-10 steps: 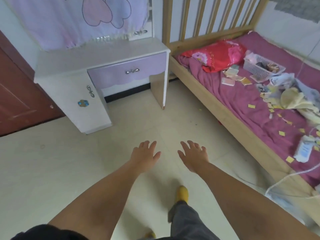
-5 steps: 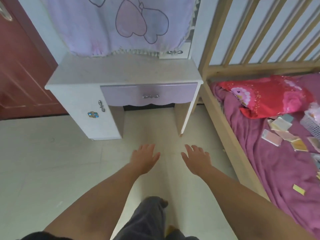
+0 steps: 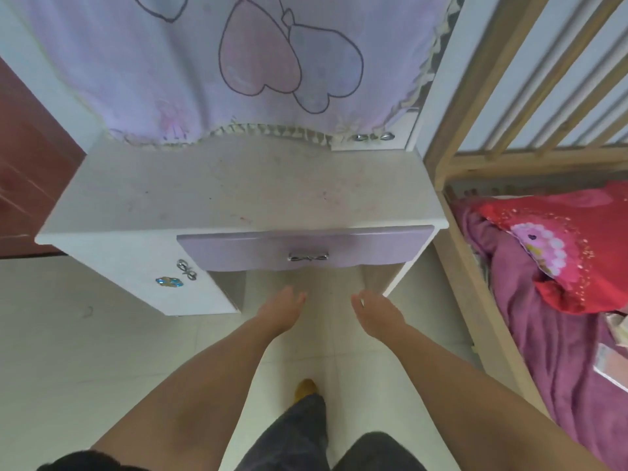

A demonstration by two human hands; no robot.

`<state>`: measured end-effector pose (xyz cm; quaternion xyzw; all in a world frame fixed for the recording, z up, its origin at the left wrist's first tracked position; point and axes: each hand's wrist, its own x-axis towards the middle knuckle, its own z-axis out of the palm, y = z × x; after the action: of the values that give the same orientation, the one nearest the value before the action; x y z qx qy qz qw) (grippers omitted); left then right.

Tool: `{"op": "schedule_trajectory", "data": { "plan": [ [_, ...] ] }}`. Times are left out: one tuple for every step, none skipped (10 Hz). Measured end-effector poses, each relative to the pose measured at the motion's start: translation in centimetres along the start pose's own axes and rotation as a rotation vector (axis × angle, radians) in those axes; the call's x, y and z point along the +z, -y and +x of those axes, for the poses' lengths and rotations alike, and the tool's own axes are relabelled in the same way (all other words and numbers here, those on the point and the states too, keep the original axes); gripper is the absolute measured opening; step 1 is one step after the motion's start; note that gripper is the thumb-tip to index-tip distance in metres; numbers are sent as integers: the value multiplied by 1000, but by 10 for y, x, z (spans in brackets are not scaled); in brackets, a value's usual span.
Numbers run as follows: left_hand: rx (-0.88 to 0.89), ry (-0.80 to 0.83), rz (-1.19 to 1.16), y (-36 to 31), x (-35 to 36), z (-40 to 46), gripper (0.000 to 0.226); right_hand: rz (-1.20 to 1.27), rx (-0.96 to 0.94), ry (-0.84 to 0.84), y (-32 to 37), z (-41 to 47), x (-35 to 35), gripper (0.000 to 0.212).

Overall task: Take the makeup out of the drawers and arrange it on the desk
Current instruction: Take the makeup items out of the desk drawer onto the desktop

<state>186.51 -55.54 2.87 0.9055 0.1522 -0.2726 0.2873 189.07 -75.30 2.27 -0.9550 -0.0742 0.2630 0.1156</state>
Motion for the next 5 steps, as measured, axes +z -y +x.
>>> {"op": "schedule_trajectory", "data": {
  "plan": [
    [-80,18,-125,-5,-17,44,46,129,20,66,17,50,-11,32],
    [-146,24,-279,-5,-25,85,37,268,115,90,30,100,-13,34],
    [-276,-9,-480,-1,-23,121,37,361,151,110,43,140,-8,41],
    [-387,-1,-657,2,-18,150,41,531,158,61,50,169,-5,40],
    [-395,16,-806,-2,-12,158,35,986,371,31,51,184,9,16]
  ]
}}
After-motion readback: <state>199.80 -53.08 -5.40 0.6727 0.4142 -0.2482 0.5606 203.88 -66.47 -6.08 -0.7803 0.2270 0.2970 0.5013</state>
